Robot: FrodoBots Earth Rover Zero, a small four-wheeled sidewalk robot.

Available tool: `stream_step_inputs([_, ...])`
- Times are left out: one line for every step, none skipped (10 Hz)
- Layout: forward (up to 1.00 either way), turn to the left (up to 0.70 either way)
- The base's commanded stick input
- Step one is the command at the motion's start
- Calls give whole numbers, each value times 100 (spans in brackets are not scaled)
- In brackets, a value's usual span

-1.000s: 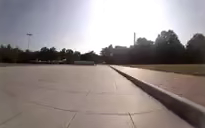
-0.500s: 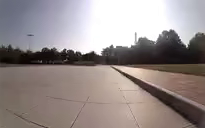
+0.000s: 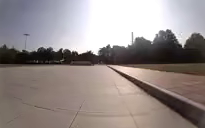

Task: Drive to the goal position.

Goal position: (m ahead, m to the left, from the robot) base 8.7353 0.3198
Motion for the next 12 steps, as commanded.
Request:
stream_step_inputs([70, 1])
stream_step_inputs([70, 1])
stream_step_inputs([70, -12])
stream_step_inputs([70, -28])
stream_step_inputs([70, -34])
stream_step_inputs([70, -27])
stream_step_inputs([70, 1])
stream_step_inputs([70, 1])
stream_step_inputs([70, 1])
stream_step_inputs([70, 1])
stream_step_inputs([70, 1])
stream_step_inputs([70, 1])
